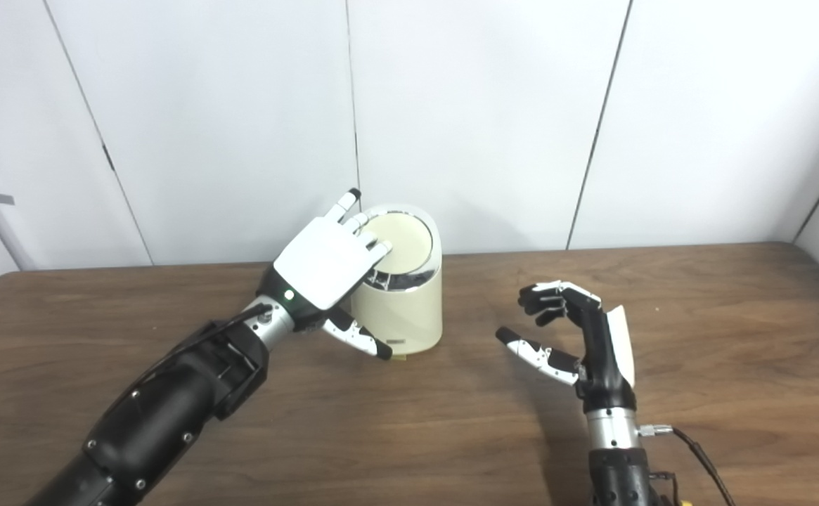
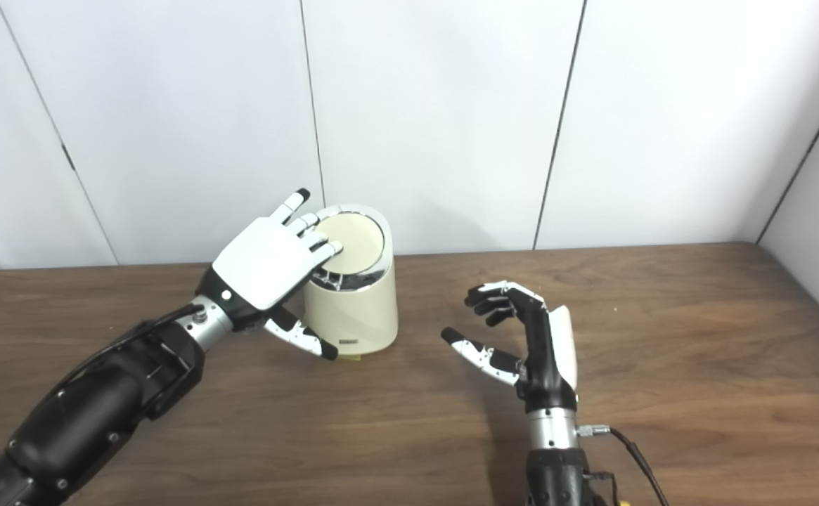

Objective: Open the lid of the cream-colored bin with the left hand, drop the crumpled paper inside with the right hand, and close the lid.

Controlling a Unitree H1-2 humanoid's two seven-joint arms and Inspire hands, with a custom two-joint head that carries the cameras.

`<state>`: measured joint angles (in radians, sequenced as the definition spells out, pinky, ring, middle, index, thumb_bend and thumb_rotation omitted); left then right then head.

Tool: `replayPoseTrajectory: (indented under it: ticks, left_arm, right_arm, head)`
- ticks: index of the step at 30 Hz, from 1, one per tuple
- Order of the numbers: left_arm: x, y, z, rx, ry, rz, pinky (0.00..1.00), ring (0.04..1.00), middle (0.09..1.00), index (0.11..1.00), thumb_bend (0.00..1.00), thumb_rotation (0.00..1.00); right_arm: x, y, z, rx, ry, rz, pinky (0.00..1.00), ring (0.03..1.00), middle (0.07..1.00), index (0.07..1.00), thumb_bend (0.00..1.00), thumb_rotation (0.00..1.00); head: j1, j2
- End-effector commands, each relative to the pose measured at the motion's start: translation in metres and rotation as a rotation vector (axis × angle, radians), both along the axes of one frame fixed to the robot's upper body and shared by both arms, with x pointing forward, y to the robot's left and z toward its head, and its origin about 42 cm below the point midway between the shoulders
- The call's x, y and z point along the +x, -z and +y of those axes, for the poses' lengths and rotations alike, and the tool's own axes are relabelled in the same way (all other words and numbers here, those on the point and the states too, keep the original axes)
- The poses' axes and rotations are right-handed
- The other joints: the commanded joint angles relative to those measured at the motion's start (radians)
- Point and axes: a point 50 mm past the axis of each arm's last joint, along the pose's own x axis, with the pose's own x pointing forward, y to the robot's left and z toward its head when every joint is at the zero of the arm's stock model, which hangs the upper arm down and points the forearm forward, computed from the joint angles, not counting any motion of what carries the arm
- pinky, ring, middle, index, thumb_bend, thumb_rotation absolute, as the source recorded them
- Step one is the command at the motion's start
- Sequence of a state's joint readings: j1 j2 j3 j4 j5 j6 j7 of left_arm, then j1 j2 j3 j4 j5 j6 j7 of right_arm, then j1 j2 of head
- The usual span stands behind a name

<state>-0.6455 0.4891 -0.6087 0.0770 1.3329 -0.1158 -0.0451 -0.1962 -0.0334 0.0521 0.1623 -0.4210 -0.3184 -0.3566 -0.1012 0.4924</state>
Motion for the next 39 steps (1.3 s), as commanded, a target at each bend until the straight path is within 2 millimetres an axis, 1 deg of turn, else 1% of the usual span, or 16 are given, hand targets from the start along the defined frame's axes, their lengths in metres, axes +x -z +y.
replayPoseTrajectory:
  ticks: [1, 5, 9, 12, 15, 18, 22, 24, 28, 30, 35, 39]
  left_arm:
    - [-0.009, 0.027, 0.007, 0.112, 0.013, 0.126, 1.00, 0.857, 0.773, 0.766, 1.00, 0.86]
    - [-0.012, 0.024, 0.005, 0.107, 0.019, 0.118, 1.00, 0.860, 0.785, 0.780, 1.00, 0.87]
    - [-0.015, 0.020, 0.002, 0.079, 0.003, 0.094, 1.00, 0.936, 0.858, 0.837, 1.00, 0.88]
    - [-0.017, 0.016, 0.000, 0.013, -0.007, 0.077, 1.00, 0.954, 0.876, 0.850, 1.00, 0.86]
    - [-0.019, 0.005, -0.004, -0.078, -0.018, 0.064, 1.00, 0.968, 0.891, 0.869, 1.00, 0.90]
    - [-0.021, -0.008, -0.006, -0.176, -0.024, 0.048, 1.00, 0.965, 0.892, 0.876, 1.00, 0.91]
    - [-0.025, -0.017, -0.006, -0.176, -0.038, -0.011, 1.00, 0.997, 0.930, 0.922, 0.97, 0.96]
    - [-0.027, -0.017, -0.005, -0.188, -0.042, -0.018, 1.00, 1.000, 0.946, 0.933, 0.97, 0.96]
    - [-0.032, -0.015, -0.002, -0.252, -0.065, -0.007, 1.00, 1.000, 0.934, 0.930, 0.95, 0.97]
    - [-0.035, -0.015, 0.000, -0.312, -0.084, 0.016, 1.00, 1.000, 0.956, 0.959, 0.93, 0.98]
    - [-0.041, -0.012, 0.009, -0.469, -0.109, 0.048, 1.00, 1.000, 0.987, 0.983, 0.88, 0.97]
    - [-0.045, -0.006, 0.015, -0.528, -0.135, 0.060, 1.00, 1.000, 1.000, 0.999, 0.85, 0.98]
  right_arm:
    - [-0.013, 0.018, 0.010, 0.023, 0.000, 0.052, 0.43, 0.544, 0.613, 0.496, 0.49, 0.15]
    - [-0.012, 0.018, 0.010, 0.018, 0.000, 0.050, 0.43, 0.538, 0.610, 0.496, 0.49, 0.15]
    - [-0.011, 0.019, 0.010, 0.018, -0.003, 0.053, 0.43, 0.540, 0.610, 0.495, 0.49, 0.15]
    - [-0.011, 0.018, 0.010, 0.013, 0.000, 0.059, 0.43, 0.544, 0.613, 0.495, 0.49, 0.15]
    - [-0.011, 0.019, 0.009, 0.013, -0.002, 0.064, 0.43, 0.546, 0.617, 0.496, 0.49, 0.15]
    - [-0.011, 0.019, 0.009, 0.011, -0.008, 0.060, 0.43, 0.547, 0.617, 0.496, 0.49, 0.15]
    - [-0.011, 0.020, 0.008, 0.007, -0.009, 0.060, 0.43, 0.547, 0.615, 0.496, 0.49, 0.15]
    - [-0.011, 0.020, 0.008, 0.001, -0.010, 0.059, 0.43, 0.546, 0.614, 0.495, 0.49, 0.15]
    - [-0.011, 0.020, 0.008, -0.010, -0.014, 0.061, 0.43, 0.553, 0.618, 0.495, 0.49, 0.15]
    - [-0.011, 0.021, 0.007, -0.008, -0.016, 0.060, 0.44, 0.555, 0.619, 0.495, 0.49, 0.15]
    - [-0.012, 0.021, 0.006, -0.010, -0.016, 0.074, 0.44, 0.562, 0.625, 0.496, 0.49, 0.15]
    - [-0.011, 0.022, 0.005, -0.007, -0.018, 0.071, 0.44, 0.560, 0.624, 0.495, 0.49, 0.15]
  head:
    - [0.001, 0.000]
    - [0.001, -0.002]
    - [-0.001, -0.003]
    - [0.001, -0.004]
    - [0.001, -0.005]
    - [0.002, -0.007]
    - [0.002, -0.009]
    - [0.001, -0.009]
    - [0.005, -0.009]
    - [0.003, -0.009]
    - [0.007, -0.010]
    - [0.009, -0.014]
